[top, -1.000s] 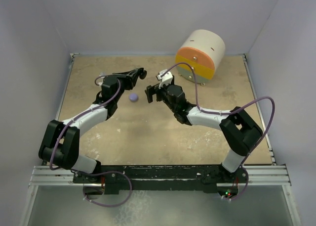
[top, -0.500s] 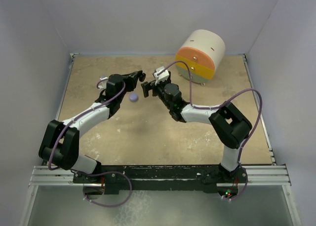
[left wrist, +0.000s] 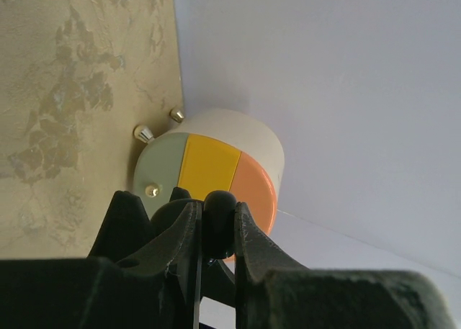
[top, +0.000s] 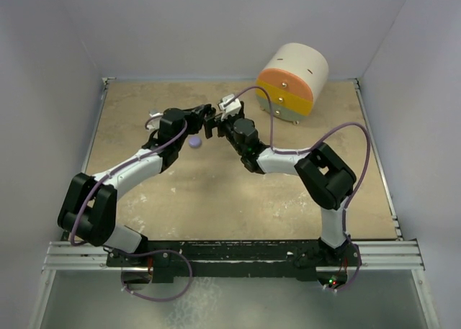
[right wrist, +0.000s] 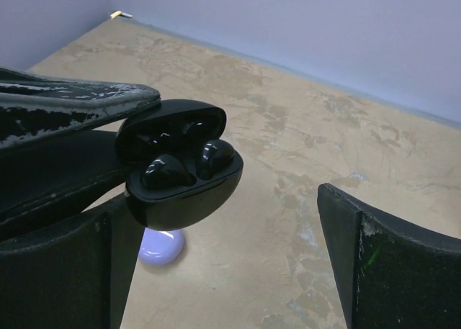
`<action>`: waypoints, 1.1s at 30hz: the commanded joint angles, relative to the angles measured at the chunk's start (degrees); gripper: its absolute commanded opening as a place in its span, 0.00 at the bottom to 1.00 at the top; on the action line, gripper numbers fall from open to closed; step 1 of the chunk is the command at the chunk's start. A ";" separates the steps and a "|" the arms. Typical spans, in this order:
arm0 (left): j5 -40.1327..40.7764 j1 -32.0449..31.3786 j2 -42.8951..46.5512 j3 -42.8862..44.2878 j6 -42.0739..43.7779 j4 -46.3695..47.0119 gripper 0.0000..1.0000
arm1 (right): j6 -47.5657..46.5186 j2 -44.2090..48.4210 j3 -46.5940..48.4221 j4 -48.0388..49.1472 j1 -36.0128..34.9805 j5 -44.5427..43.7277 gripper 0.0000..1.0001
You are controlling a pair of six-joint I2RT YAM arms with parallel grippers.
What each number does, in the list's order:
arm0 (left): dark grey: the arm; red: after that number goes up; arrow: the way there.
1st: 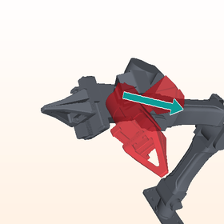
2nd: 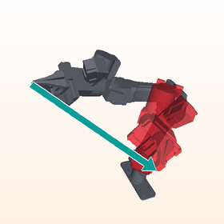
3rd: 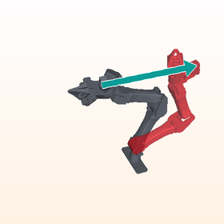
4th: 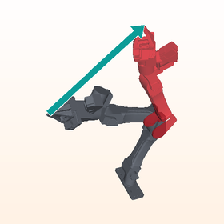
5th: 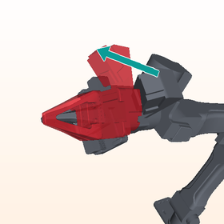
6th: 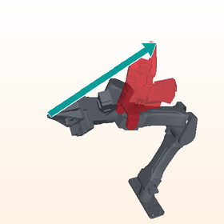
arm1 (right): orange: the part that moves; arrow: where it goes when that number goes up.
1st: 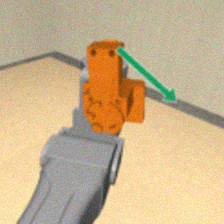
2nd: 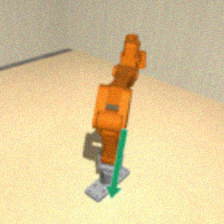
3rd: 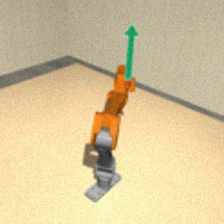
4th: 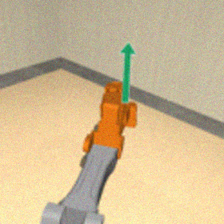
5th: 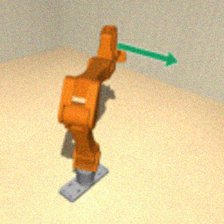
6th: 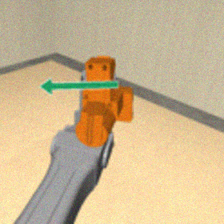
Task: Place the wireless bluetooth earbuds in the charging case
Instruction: Close the charging case.
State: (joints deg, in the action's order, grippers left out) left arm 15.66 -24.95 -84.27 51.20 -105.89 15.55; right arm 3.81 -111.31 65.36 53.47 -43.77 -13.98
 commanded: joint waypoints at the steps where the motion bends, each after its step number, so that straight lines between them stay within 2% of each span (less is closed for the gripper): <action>1: 2.21 -0.65 0.45 1.80 -2.18 -2.59 0.00 | -0.62 0.93 2.11 5.10 -0.20 -4.13 1.00; 8: 1.91 -0.65 0.55 1.20 -1.89 -5.19 0.00 | -3.56 2.88 -0.59 6.97 -0.84 -10.99 1.00; 17: 2.83 -0.56 0.60 0.21 0.41 -9.57 0.00 | -4.49 7.20 -5.53 4.21 -1.13 -20.40 1.00; 20: 2.95 -0.13 0.45 -0.83 2.22 -9.95 0.00 | -2.29 10.21 -8.19 -0.32 -1.19 -21.49 1.00; 24: 1.40 0.85 -0.39 -1.70 8.06 -9.81 0.00 | 9.38 14.37 -9.37 -13.25 -0.99 -21.81 1.00; 27: -2.26 1.04 -3.08 -2.34 15.77 -8.80 0.00 | 16.48 16.46 -9.37 -22.26 -0.88 -20.20 1.00; 31: -6.89 0.95 -8.21 -3.92 23.25 -3.58 0.00 | 19.10 19.77 -10.16 -25.12 -0.83 -18.67 1.00; 33: -9.39 0.83 -10.86 -4.78 25.74 1.93 0.00 | 18.68 22.24 -10.76 -25.08 -0.59 -18.61 1.00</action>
State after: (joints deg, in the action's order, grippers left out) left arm 11.66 -24.08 -90.87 48.47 -89.23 9.96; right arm 18.04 -94.24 55.44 32.12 -44.86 -32.99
